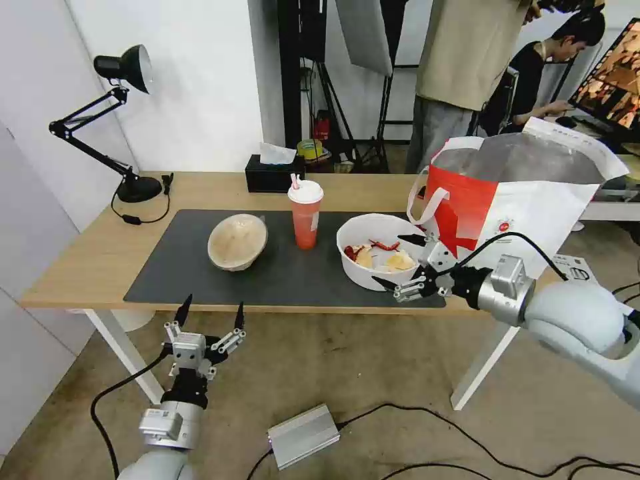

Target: Pick up the trash from the table and place it into the takeout bag.

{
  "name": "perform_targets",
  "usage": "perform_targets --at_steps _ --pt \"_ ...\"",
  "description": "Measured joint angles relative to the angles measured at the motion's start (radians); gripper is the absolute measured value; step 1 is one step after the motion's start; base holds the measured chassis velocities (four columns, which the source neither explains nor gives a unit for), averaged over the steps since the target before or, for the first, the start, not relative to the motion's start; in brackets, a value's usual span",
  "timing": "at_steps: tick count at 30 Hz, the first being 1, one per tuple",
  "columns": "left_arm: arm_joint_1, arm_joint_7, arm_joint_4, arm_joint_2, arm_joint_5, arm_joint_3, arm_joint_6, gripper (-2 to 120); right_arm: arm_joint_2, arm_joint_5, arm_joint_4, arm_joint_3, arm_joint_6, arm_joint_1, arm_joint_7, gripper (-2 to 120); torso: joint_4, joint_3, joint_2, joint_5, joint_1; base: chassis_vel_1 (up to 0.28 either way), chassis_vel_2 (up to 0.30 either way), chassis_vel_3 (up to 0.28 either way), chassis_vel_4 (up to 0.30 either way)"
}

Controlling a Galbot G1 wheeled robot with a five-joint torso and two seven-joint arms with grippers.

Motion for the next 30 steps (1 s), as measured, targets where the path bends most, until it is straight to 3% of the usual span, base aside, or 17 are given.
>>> perform_targets --at_steps 12,30 --pt "0.0 0.008 0.015 0.009 -0.008 -0.003 -0.005 100 0.044 0.037 -0.113 -0.166 -0.013 0.164 -0.031 100 0.0002 0.0 0.0 0.0001 0.0 0.0 0.0 0.0 0.0" --pt "-0.013 0.018 0.052 0.012 -0.022 -0.003 -0.012 100 0.079 -0.003 -0.166 -0.314 -0.008 0.254 -0.059 100 0.0002 0.0 0.0 0.0 0.0 0.0 0.0 0.0 0.0"
